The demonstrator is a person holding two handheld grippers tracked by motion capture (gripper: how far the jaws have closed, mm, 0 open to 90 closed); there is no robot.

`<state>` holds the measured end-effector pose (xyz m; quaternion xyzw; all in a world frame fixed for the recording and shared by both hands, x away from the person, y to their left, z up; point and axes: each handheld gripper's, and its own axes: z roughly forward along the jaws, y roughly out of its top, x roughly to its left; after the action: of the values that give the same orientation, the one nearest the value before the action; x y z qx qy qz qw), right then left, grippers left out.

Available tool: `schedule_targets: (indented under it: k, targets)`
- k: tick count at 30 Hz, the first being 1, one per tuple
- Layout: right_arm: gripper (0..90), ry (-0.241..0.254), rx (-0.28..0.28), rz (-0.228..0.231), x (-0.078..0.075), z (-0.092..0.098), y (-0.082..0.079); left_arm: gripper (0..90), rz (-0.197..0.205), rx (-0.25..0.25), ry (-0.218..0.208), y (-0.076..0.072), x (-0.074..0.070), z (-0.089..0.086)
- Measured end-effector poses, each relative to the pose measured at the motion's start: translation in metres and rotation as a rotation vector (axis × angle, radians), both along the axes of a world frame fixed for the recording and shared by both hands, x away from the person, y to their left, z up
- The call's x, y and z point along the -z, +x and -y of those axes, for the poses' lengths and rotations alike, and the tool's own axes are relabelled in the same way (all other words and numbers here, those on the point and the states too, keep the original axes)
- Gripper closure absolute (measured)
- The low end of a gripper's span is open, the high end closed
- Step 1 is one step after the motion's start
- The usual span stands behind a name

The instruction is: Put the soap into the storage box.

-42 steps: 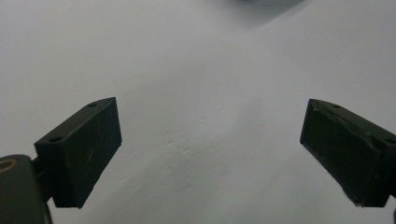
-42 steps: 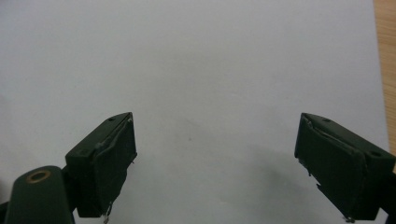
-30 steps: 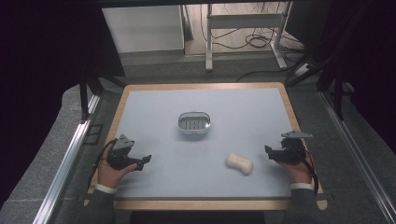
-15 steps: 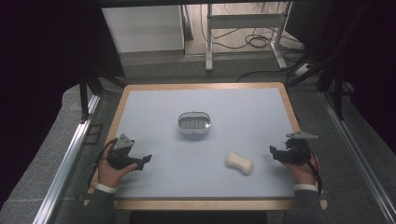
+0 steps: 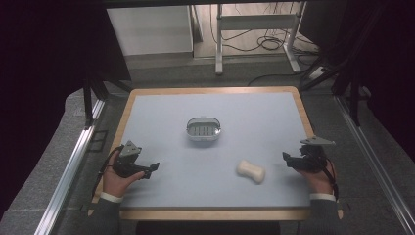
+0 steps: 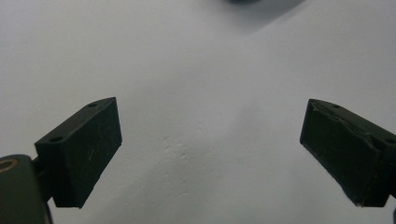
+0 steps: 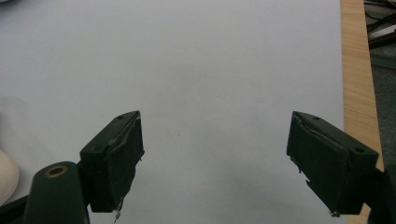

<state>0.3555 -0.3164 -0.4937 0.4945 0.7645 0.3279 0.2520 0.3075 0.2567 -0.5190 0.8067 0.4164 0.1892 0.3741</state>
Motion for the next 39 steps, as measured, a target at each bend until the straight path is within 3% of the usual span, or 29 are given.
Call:
schedule_targets:
  k: [8, 12, 15, 20, 27, 32, 35, 39]
  targets:
    - [19.4, 0.006, -0.048, 0.000, -0.011, -0.003, -0.004, 5.9, -0.005, -0.003, 0.004, 0.000, 0.001, 0.002]
    - [19.4, -0.009, -0.097, 0.006, -0.022, -0.008, -0.008, 5.9, -0.009, 0.001, 0.012, 0.001, 0.002, 0.003]
    - [19.3, 0.020, -0.179, -0.001, -0.033, -0.016, -0.010, 5.8, -0.011, 0.004, 0.010, 0.000, 0.002, 0.003]
    - [19.2, 0.017, -0.212, -0.001, -0.041, -0.027, -0.012, 5.8, -0.010, 0.006, 0.007, 0.000, 0.002, 0.003]
    - [19.2, -0.062, -0.303, -0.057, -0.053, -0.046, -0.010, 5.9, -0.006, 0.003, -0.005, -0.002, 0.000, 0.000]
    - [19.2, -0.086, -0.347, -0.096, -0.055, -0.054, -0.005, 5.9, -0.006, 0.001, -0.005, -0.001, 0.000, 0.000]
    - [19.3, -0.135, -0.382, -0.133, -0.057, -0.067, -0.001, 5.9, -0.008, 0.002, -0.002, -0.001, 0.000, 0.001]
    - [19.6, -0.143, -0.421, -0.168, -0.057, -0.077, 0.001, 5.9, -0.007, 0.001, -0.005, -0.002, -0.001, 0.000]
